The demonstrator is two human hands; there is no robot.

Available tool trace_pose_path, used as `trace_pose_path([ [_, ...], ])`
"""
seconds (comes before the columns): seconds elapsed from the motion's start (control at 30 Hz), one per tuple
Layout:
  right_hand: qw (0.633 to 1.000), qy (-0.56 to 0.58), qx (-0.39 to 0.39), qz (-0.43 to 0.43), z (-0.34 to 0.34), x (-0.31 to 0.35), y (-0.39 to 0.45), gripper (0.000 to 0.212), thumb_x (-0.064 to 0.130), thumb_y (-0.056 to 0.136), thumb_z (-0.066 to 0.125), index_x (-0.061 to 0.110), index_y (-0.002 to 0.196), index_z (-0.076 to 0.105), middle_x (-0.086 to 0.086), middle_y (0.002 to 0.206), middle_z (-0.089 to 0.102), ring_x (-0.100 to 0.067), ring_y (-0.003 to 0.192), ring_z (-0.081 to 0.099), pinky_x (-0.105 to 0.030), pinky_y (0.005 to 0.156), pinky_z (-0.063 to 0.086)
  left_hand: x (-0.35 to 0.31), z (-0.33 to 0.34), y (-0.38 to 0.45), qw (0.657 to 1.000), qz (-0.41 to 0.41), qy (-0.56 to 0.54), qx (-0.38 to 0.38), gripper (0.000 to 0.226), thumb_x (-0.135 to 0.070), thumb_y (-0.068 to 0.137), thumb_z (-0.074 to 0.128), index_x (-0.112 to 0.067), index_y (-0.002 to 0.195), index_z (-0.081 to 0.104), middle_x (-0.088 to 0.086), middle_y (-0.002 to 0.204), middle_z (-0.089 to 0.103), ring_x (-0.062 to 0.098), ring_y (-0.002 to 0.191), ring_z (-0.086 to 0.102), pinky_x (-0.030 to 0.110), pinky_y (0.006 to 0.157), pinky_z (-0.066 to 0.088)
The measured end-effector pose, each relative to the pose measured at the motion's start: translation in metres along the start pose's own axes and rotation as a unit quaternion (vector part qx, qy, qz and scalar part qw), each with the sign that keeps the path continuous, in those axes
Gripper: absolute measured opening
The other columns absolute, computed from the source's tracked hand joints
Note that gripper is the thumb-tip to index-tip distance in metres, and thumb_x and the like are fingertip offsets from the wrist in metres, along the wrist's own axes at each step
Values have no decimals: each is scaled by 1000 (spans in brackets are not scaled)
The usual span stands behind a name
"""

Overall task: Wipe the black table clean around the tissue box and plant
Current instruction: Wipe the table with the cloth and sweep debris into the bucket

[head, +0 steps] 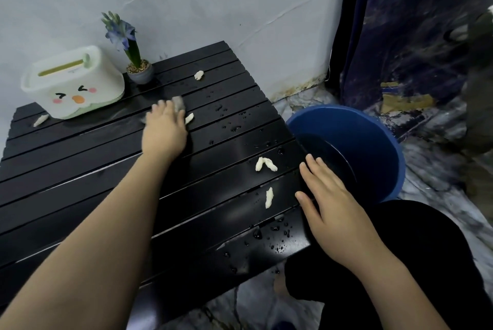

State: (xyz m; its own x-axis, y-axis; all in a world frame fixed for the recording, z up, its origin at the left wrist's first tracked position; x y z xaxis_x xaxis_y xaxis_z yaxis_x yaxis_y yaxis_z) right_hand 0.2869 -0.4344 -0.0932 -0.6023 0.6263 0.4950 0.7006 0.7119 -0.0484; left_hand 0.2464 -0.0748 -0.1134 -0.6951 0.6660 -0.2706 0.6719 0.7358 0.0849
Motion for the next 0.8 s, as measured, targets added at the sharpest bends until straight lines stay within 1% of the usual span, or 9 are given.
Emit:
trace_pose_path([
  [0.2, 1000, -4, -5, -1, -1, 1, 0, 57, 41, 103, 31, 22, 156, 23, 13, 164, 11, 2, 149, -2, -17, 117, 6, -125, 27, -23, 979, 162, -105, 61, 51, -40, 106, 34, -17, 151, 37, 7, 160, 34, 30, 147, 30, 48, 116, 29],
  [0.27, 1000, -9, -6, -3, -2, 1, 1, 57, 41, 104, 31, 22, 156, 22, 13, 164, 11, 2, 149, -3, -14, 115, 1, -156, 31, -35, 964, 211, -138, 84, 50, -42, 105, 36, -17, 148, 43, 11, 154, 44, 31, 144, 38, 48, 115, 32],
  [0.33, 1000, -10, -4, -5, -2, 1, 1, 57, 40, 104, 31, 22, 157, 22, 12, 164, 10, 1, 149, -3, -15, 115, 1, -171, 25, -42, 949, 230, -195, 89, 41, -42, 105, 39, -14, 125, 61, 14, 115, 71, 31, 109, 65, 47, 96, 51],
  [0.4, 1000, -5, -3, -5, -2, 1, 1, 56, 39, 104, 32, 22, 156, 22, 12, 164, 11, 1, 149, -2, -17, 116, 3, -171, 15, -41, 928, 207, -296, 88, 34, -39, 105, 43, -13, 97, 64, -2, 66, 63, 14, 62, 60, 34, 66, 49],
  [0.47, 1000, -2, -4, -6, -2, 1, 1, 56, 38, 104, 34, 22, 156, 23, 12, 164, 11, 1, 149, -2, -16, 116, 3, -159, 3, -31, 905, 150, -392, 63, 30, -34, 104, 47, -13, 100, 67, -10, 61, 60, 4, 53, 57, 27, 60, 49],
  [0.57, 1000, -2, -4, -6, -3, 2, 1, 55, 37, 105, 34, 21, 156, 23, 11, 164, 11, 0, 150, -1, -15, 115, 1, -117, -18, -8, 882, 62, -467, -17, 28, -31, 104, 48, -9, 101, 66, 2, 75, 69, 14, 70, 68, 28, 69, 53],
  [0.67, 1000, 1, -2, -5, -4, 2, 1, 55, 37, 105, 33, 22, 157, 22, 12, 164, 10, 1, 149, -2, -15, 116, 2, -56, -21, 8, 953, 40, -297, -44, 40, -44, 102, 42, -15, 119, 64, 5, 113, 70, 27, 115, 61, 36, 91, 46],
  [0.73, 1000, 1, -1, -7, -4, 1, 0, 55, 37, 105, 33, 22, 157, 21, 13, 164, 9, 2, 149, -3, -12, 113, -1, -28, -8, 6, 991, 30, -130, 26, 53, -46, 104, 36, -18, 148, 43, 14, 157, 37, 35, 149, 25, 46, 117, 26],
  [0.8, 1000, 3, -2, -10, -4, 0, -1, 55, 36, 105, 33, 22, 157, 21, 13, 164, 9, 3, 149, -3, -10, 112, -3, -23, 6, -4, 997, 49, -40, 39, 56, -41, 106, 31, -14, 155, 29, 18, 164, 19, 37, 152, 13, 49, 123, 13],
])
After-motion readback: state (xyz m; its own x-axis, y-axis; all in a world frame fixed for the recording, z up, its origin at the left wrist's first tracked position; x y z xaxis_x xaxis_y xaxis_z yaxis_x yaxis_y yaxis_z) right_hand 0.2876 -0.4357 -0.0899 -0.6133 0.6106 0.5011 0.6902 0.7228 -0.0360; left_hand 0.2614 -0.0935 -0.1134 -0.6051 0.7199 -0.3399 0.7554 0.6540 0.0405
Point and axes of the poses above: each hand's wrist, its own y-axis towards the middle knuckle, its own z-axis out of the palm, x = y × z, the point moved 3 cm from there along y, towards the middle knuckle
